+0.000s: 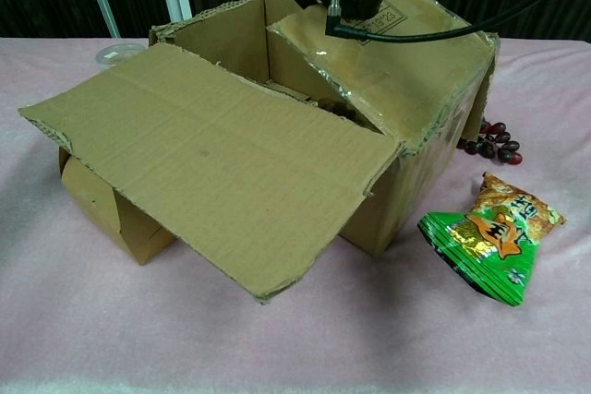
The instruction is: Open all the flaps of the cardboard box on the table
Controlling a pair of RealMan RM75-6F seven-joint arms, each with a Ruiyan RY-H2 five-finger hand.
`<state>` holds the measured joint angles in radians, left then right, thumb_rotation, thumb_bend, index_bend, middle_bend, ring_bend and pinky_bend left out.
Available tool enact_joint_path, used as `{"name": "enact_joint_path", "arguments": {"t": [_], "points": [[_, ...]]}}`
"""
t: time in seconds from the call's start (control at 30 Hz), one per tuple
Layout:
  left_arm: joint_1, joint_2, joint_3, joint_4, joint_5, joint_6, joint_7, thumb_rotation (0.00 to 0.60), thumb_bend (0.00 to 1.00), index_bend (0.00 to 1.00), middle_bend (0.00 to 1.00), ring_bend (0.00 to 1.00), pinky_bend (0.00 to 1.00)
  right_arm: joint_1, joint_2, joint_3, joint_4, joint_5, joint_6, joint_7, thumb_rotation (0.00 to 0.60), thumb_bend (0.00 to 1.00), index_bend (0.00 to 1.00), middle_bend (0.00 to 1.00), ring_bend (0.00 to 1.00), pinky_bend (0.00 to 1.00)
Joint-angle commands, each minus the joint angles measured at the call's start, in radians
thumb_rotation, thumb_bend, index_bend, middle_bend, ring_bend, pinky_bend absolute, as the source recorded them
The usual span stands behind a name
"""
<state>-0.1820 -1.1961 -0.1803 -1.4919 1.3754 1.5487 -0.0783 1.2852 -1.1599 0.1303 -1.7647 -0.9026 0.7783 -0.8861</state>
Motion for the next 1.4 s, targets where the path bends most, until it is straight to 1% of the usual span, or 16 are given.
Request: {"name": "enact_joint_path", "arguments": {"t": [0.03, 0.23, 0.37, 0.5, 0.63, 0.73, 0.8, 0.83, 0.87, 0.93, 1.0, 1.1, 1.17, 1.3, 1.4], "points": [[0.001, 0.001, -0.001, -0.001, 0.001, -0.001, -0.001, 0.6, 0.23, 0.0, 0.04, 0.0, 0.02, 0.018, 0.038, -0.011, -0.038, 0.032, 0.014, -0.036, 0.6, 0.69, 0.55, 0.31, 0.1, 0.23], [0.003, 0.003, -0.002, -0.004, 0.005, -0.003, -0.001, 0.6, 0.23, 0.0, 0.04, 0.0, 0.02, 0.04, 0.102, -0.035, -0.109, 0.079, 0.038, -0.097, 0.6, 0.69, 0.55, 0.31, 0.1, 0.23], [0.005, 0.004, -0.003, -0.007, 0.008, -0.003, -0.001, 0.6, 0.23, 0.0, 0.04, 0.0, 0.02, 0.047, 0.138, -0.052, -0.154, 0.088, 0.056, -0.129, 0.6, 0.69, 0.53, 0.3, 0.1, 0.23], [0.007, 0.005, -0.005, -0.008, 0.009, -0.001, -0.001, 0.6, 0.23, 0.0, 0.04, 0.0, 0.02, 0.056, 0.184, -0.073, -0.203, 0.093, 0.061, -0.163, 0.6, 0.69, 0.46, 0.29, 0.09, 0.23], [0.008, 0.006, -0.006, -0.01, 0.01, -0.002, -0.001, 0.6, 0.23, 0.0, 0.04, 0.0, 0.02, 0.071, 0.228, -0.089, -0.249, 0.115, 0.059, -0.195, 0.6, 0.68, 0.37, 0.24, 0.07, 0.23], [0.009, 0.007, -0.005, -0.011, 0.013, -0.001, 0.0, 0.6, 0.23, 0.0, 0.04, 0.0, 0.02, 0.092, 0.261, -0.102, -0.284, 0.149, 0.053, -0.222, 0.6, 0.68, 0.34, 0.23, 0.07, 0.22], [0.01, 0.008, -0.006, -0.012, 0.014, 0.0, 0.001, 0.6, 0.23, 0.0, 0.04, 0.0, 0.02, 0.105, 0.279, -0.109, -0.304, 0.172, 0.048, -0.238, 0.6, 0.73, 0.33, 0.23, 0.07, 0.22], [0.01, 0.009, -0.006, -0.012, 0.013, -0.001, 0.0, 0.6, 0.23, 0.0, 0.04, 0.0, 0.02, 0.115, 0.292, -0.114, -0.316, 0.187, 0.046, -0.25, 0.6, 0.78, 0.33, 0.24, 0.07, 0.22], [0.011, 0.01, -0.006, -0.013, 0.012, -0.003, 0.0, 0.6, 0.23, 0.0, 0.04, 0.0, 0.02, 0.128, 0.308, -0.122, -0.331, 0.213, 0.043, -0.266, 0.6, 0.8, 0.33, 0.24, 0.07, 0.22], [0.011, 0.011, -0.006, -0.014, 0.011, -0.006, 0.001, 0.6, 0.23, 0.0, 0.04, 0.0, 0.02, 0.15, 0.326, -0.134, -0.349, 0.256, 0.04, -0.291, 0.6, 0.89, 0.34, 0.24, 0.07, 0.22], [0.011, 0.012, -0.006, -0.015, 0.011, -0.007, 0.001, 0.6, 0.23, 0.0, 0.04, 0.0, 0.02, 0.168, 0.338, -0.145, -0.363, 0.288, 0.041, -0.312, 0.6, 0.92, 0.35, 0.25, 0.07, 0.22], [0.012, 0.013, -0.006, -0.015, 0.011, -0.008, 0.002, 0.6, 0.23, 0.0, 0.04, 0.0, 0.02, 0.204, 0.361, -0.167, -0.392, 0.344, 0.046, -0.354, 0.6, 0.93, 0.35, 0.25, 0.07, 0.22], [0.012, 0.013, -0.007, -0.015, 0.011, -0.008, 0.002, 0.6, 0.23, 0.0, 0.04, 0.0, 0.02, 0.224, 0.375, -0.179, -0.409, 0.372, 0.049, -0.375, 0.6, 0.88, 0.35, 0.25, 0.07, 0.22], [0.012, 0.013, -0.008, -0.014, 0.009, -0.012, 0.004, 0.6, 0.23, 0.0, 0.04, 0.0, 0.02, 0.271, 0.404, -0.205, -0.444, 0.434, 0.057, -0.424, 0.6, 0.66, 0.35, 0.25, 0.07, 0.22], [0.011, 0.014, -0.009, -0.014, 0.006, -0.016, 0.006, 0.6, 0.23, 0.0, 0.04, 0.0, 0.02, 0.306, 0.423, -0.22, -0.468, 0.478, 0.063, -0.457, 0.6, 0.56, 0.35, 0.25, 0.07, 0.22]]}}
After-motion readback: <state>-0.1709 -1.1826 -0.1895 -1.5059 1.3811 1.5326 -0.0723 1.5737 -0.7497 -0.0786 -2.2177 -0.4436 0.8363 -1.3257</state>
